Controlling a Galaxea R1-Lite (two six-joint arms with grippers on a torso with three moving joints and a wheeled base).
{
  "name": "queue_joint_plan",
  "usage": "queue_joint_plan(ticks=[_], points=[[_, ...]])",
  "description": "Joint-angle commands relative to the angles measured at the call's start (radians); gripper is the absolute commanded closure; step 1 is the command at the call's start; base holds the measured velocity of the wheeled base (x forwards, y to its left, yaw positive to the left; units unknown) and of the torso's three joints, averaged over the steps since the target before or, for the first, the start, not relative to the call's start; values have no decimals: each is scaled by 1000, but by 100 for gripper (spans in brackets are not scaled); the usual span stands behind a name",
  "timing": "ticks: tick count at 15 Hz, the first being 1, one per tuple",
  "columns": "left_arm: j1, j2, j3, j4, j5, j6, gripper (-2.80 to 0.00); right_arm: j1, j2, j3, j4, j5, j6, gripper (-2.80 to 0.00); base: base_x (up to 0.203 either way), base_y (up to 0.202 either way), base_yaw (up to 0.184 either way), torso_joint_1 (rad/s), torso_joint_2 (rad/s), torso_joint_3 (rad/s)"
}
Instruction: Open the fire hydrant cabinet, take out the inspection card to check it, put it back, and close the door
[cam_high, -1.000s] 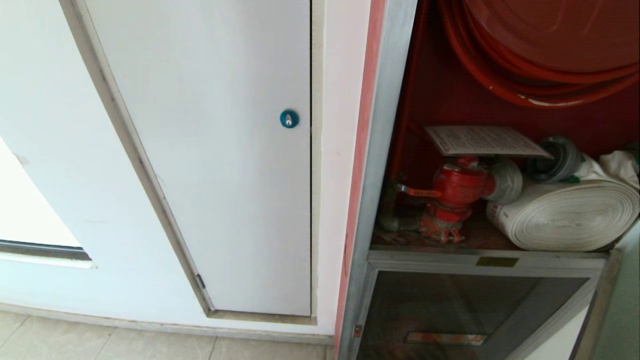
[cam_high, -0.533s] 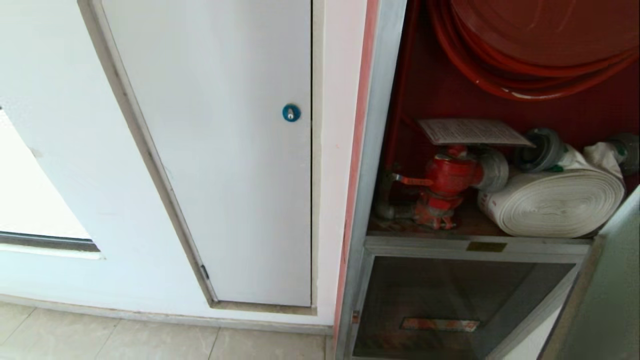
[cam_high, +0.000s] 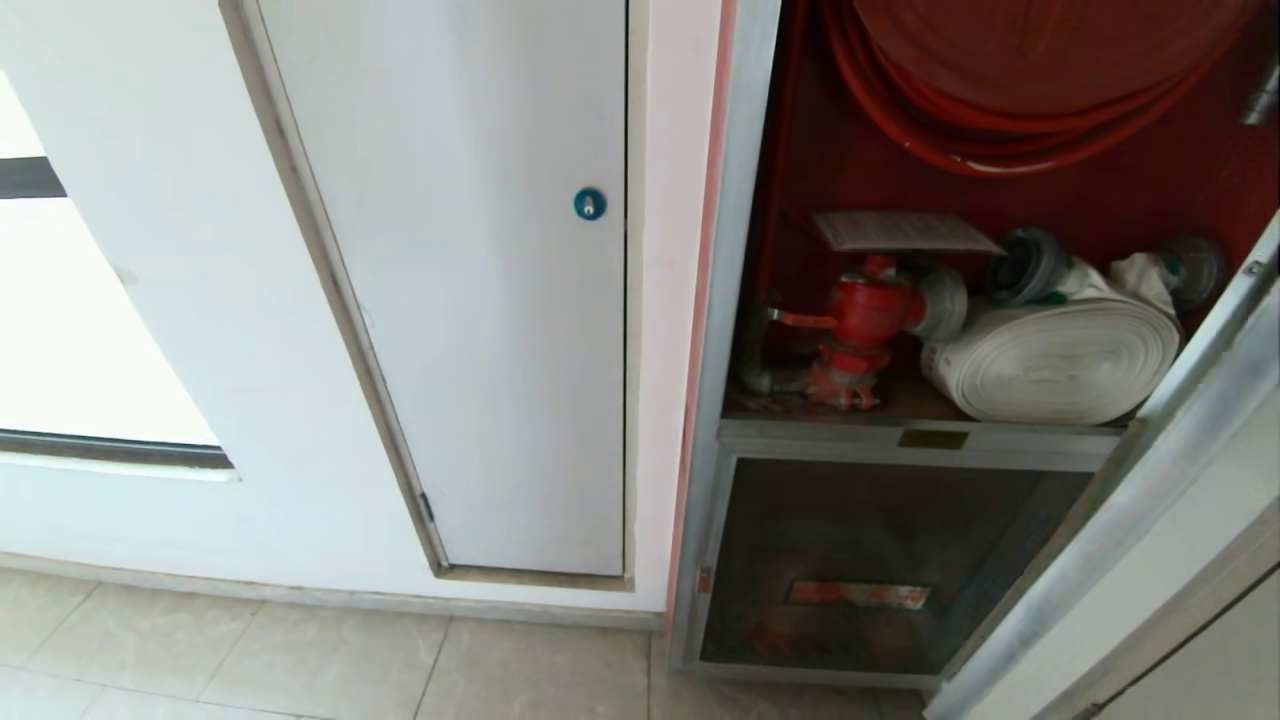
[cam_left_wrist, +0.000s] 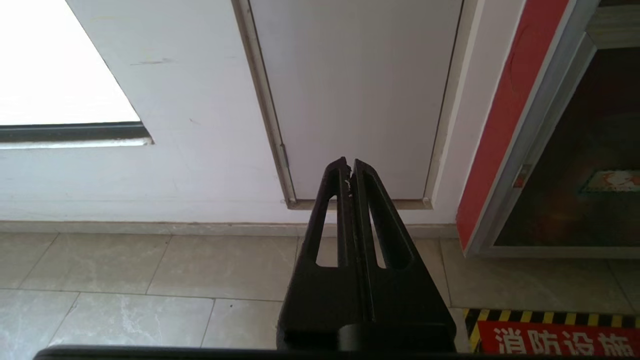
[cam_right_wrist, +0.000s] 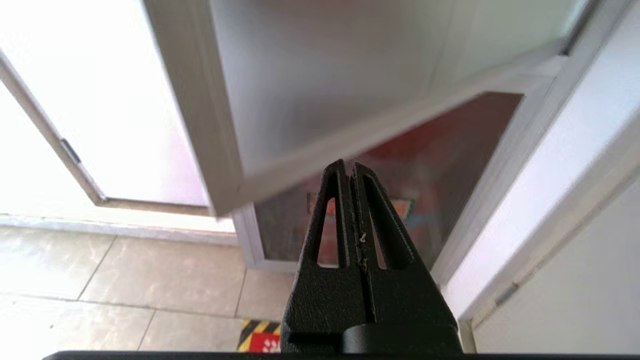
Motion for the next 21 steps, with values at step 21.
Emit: queue_joint_plan(ticks=[21], points=[[0, 1, 2, -2, 9, -53, 0, -1, -2, 0, 0, 0, -1, 0, -72, 0, 1, 1, 1, 1]])
